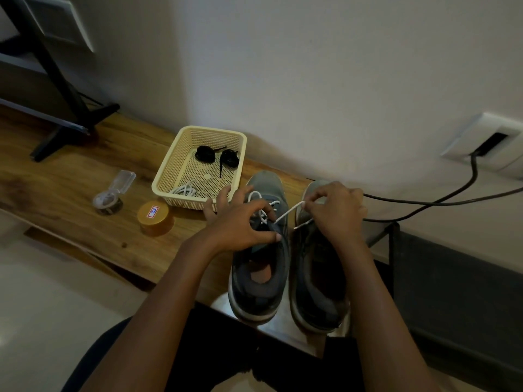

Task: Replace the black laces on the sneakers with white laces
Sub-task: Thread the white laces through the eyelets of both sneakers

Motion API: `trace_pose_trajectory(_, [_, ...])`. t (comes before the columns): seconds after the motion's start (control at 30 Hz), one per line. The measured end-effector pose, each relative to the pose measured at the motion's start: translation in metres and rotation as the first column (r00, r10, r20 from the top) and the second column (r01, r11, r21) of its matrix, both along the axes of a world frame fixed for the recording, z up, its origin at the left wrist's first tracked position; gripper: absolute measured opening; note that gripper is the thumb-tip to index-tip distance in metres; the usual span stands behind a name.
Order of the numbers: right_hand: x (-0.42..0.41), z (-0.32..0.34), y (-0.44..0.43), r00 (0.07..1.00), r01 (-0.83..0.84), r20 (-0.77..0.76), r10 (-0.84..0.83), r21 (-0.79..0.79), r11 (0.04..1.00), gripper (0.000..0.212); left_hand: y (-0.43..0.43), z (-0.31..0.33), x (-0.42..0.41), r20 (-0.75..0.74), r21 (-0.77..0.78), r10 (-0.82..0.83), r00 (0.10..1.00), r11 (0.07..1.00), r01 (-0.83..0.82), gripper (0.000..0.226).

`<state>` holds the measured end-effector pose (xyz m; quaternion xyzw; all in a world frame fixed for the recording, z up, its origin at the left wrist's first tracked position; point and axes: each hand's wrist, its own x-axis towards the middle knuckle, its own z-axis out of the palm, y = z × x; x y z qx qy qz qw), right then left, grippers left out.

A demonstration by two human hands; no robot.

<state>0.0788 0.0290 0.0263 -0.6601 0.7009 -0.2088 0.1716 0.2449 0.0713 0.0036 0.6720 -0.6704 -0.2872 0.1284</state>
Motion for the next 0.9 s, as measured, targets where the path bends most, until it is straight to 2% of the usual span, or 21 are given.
trace_pose_trajectory(0.1, [0.003, -0.001, 0.002, 0.99, -0.14, -0.031, 0.14, -0.017, 0.99, 0.017, 0.0, -0.001, 0.0, -0.017, -0.007, 0.005, 1.0, 1.0, -0.005, 0.032])
trace_pose_trajectory(0.17, [0.007, -0.002, 0.004, 0.968, -0.229, -0.098, 0.23, 0.015, 0.973, 0.022, -0.001, -0.002, 0.001, -0.017, -0.011, 0.015, 1.0, 1.0, -0.015, 0.043])
trace_pose_trajectory(0.27, [0.012, -0.005, 0.005, 0.934, -0.301, -0.187, 0.305, 0.052, 0.952, 0.019, -0.002, -0.002, 0.0, -0.023, -0.006, 0.027, 0.999, 1.0, -0.027, 0.058])
trace_pose_trajectory(0.33, [0.013, -0.006, 0.006, 0.921, -0.323, -0.207, 0.33, 0.069, 0.944, 0.015, -0.001, -0.001, -0.001, -0.039, -0.004, 0.024, 0.999, 1.0, -0.024, 0.052])
trace_pose_trajectory(0.43, [0.013, -0.008, 0.005, 0.912, -0.336, -0.216, 0.35, 0.101, 0.937, 0.011, 0.0, -0.001, -0.001, -0.021, 0.001, 0.01, 1.0, 1.0, -0.01, 0.036])
trace_pose_trajectory(0.53, [0.014, -0.009, 0.005, 0.909, -0.344, -0.218, 0.356, 0.096, 0.934, 0.01, 0.0, -0.003, 0.0, 0.012, 0.012, 0.004, 1.0, 1.0, -0.005, 0.031])
trace_pose_trajectory(0.6, [0.012, -0.008, 0.003, 0.943, -0.278, -0.189, 0.273, 0.0, 0.961, 0.01, -0.001, -0.003, 0.0, 0.022, 0.022, 0.005, 1.0, 1.0, -0.005, 0.03])
trace_pose_trajectory(0.7, [0.005, -0.005, -0.001, 0.991, -0.093, -0.103, 0.081, -0.115, 0.989, 0.008, -0.001, -0.004, 0.0, 0.021, 0.024, 0.006, 1.0, 1.0, -0.007, 0.03])
trace_pose_trajectory(0.8, [0.004, -0.005, -0.001, 0.987, -0.156, -0.05, 0.153, -0.054, 0.986, 0.014, -0.002, -0.004, 0.0, -0.004, 0.018, 0.008, 1.0, 1.0, -0.008, 0.033])
trace_pose_trajectory(0.9, [0.011, -0.006, 0.004, 0.96, -0.265, -0.106, 0.26, -0.031, 0.964, 0.028, -0.002, -0.005, 0.0, -0.028, 0.006, 0.005, 1.0, 1.0, -0.005, 0.049])
